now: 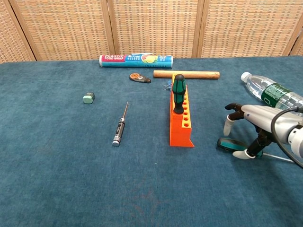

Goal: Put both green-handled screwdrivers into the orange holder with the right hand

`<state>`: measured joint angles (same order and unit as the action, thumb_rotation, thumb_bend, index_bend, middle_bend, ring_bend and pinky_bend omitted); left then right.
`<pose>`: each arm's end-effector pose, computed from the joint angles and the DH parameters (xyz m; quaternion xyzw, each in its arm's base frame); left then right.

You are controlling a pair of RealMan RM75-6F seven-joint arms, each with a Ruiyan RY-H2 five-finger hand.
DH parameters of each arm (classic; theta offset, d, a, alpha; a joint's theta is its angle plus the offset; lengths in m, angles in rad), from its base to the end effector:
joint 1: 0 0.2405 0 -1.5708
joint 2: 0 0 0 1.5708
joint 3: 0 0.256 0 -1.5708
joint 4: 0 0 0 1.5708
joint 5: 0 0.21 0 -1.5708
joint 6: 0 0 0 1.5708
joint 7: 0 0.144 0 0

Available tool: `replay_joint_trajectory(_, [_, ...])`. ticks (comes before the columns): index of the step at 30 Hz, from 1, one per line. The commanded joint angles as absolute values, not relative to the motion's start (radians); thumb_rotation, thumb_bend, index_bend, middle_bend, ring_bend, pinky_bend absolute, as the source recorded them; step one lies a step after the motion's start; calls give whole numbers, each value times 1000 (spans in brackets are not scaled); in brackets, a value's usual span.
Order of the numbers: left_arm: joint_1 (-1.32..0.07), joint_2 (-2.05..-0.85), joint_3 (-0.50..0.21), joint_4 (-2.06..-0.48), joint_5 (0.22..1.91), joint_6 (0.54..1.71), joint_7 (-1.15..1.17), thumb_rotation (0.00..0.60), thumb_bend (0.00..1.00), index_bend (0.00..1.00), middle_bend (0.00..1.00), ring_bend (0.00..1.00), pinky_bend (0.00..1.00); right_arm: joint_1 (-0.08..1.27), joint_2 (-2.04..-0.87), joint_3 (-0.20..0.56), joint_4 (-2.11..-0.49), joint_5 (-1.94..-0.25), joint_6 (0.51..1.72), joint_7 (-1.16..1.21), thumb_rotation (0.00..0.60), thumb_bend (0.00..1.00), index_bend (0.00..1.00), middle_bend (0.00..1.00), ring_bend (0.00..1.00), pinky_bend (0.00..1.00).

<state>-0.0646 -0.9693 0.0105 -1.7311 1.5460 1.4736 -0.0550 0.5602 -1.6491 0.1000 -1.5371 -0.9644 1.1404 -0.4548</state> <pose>-0.3010 0.1607 0.1831 -0.6106 -0.4124 -0.3754 0.5623 -0.1989 -0.2826 -0.0406 0.6747 -0.4761 0.3195 0.4649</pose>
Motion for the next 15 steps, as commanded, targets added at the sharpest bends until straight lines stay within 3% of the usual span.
replay_joint_trajectory(1, [-65,-969,10,-1731,1544,1472,-56,600,0,0,0,0,0,560,-1658,104,-1525,-961,1132,-457,600,217,406,0,0,0])
replay_joint_trajectory(15, [-67,-970,8,-1733,1539,1467,-51,600,0,0,0,0,0,555,-1680,113,-1488,-962,1109,-464,600,248,457,0,0,0])
